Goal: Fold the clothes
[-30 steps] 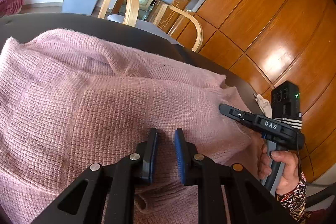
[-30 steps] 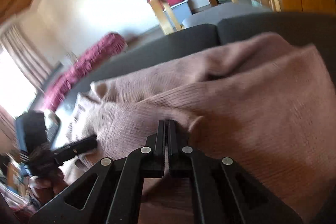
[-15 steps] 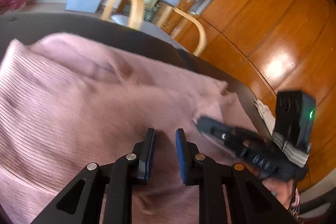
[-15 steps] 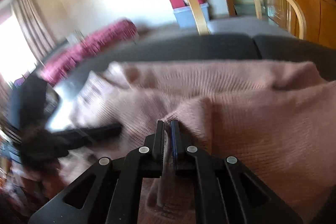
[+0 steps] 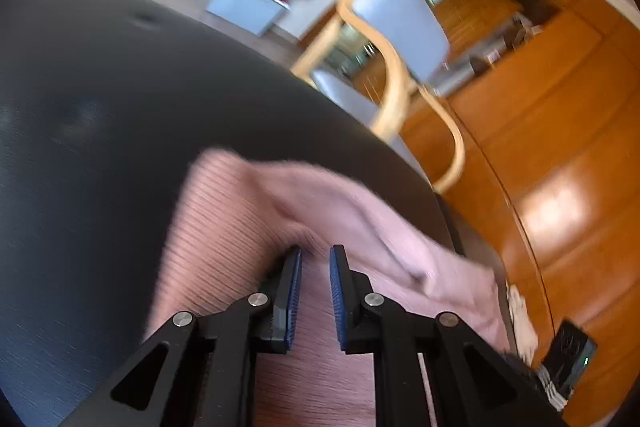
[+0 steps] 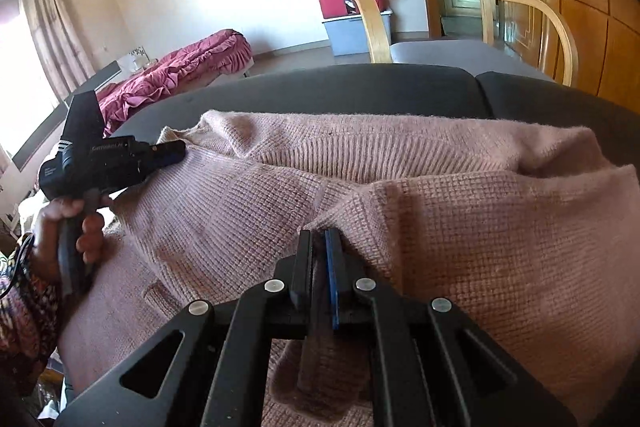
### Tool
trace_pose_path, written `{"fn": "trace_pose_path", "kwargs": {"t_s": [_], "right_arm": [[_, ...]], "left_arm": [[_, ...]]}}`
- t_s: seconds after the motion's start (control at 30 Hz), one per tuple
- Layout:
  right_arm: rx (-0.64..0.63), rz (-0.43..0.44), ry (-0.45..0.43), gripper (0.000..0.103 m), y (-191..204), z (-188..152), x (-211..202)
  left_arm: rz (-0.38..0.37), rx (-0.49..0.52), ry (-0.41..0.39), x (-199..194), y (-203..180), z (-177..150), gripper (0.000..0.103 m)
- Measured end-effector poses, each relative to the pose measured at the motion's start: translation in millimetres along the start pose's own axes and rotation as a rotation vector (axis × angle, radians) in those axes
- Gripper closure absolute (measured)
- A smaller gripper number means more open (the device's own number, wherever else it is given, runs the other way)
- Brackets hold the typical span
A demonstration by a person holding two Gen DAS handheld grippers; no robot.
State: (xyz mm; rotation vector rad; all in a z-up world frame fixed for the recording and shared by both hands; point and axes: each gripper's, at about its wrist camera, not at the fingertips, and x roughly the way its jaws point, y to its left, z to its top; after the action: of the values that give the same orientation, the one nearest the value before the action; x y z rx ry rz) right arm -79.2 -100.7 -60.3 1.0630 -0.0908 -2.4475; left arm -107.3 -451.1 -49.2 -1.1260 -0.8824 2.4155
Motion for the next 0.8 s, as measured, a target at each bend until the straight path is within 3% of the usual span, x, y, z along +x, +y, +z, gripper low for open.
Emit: {"fn": "trace_pose_path", "kwargs": {"t_s": [0.2,0.27,0.3,0.43,0.5,0.57,0.63,0.67,0.73,0.8], "right_arm": [[-0.008,-0.009,0.004,0.097,7,1,2],[-0.005,-0.005,0.002,0.097,7,1,2],[-0.002,-0.002,0.002,0.097,6,1,2],[0.008,0.007,0.0,0.097,4,1,1],[0.007,0.006,0.0,0.096,5,1,1],[0.007,0.005,0.0,0.096,5,2,1],[0.007,0.004,0.001,0.096,6,2,1],[0.007,0.005,0.001,0.096,6,2,1],[0.008,0.006,0.001,0.096,6,2,1],[0.009,0.007,0.001,0.096,6,2,1]], "left_arm": [[-0.044,-0.123,-0.052,-16,34,10,0.095],[-0.017,-0.094,-0.065,-21,28,10,0.091],[-0.013,-0.074,-0.078,-27,22,8,0.084],[0.005,0.025,-0.127,-55,-4,-4,0.084],[0.0,0.089,-0.102,-61,-16,-14,0.083],[0.031,0.174,-0.028,-58,-26,-31,0.083],[0.11,0.223,0.024,-54,-26,-42,0.083],[0.149,0.224,0.039,-53,-23,-46,0.085],[0.157,0.176,0.021,-60,-13,-46,0.087],[0.163,0.132,0.006,-66,1,-43,0.098]]}}
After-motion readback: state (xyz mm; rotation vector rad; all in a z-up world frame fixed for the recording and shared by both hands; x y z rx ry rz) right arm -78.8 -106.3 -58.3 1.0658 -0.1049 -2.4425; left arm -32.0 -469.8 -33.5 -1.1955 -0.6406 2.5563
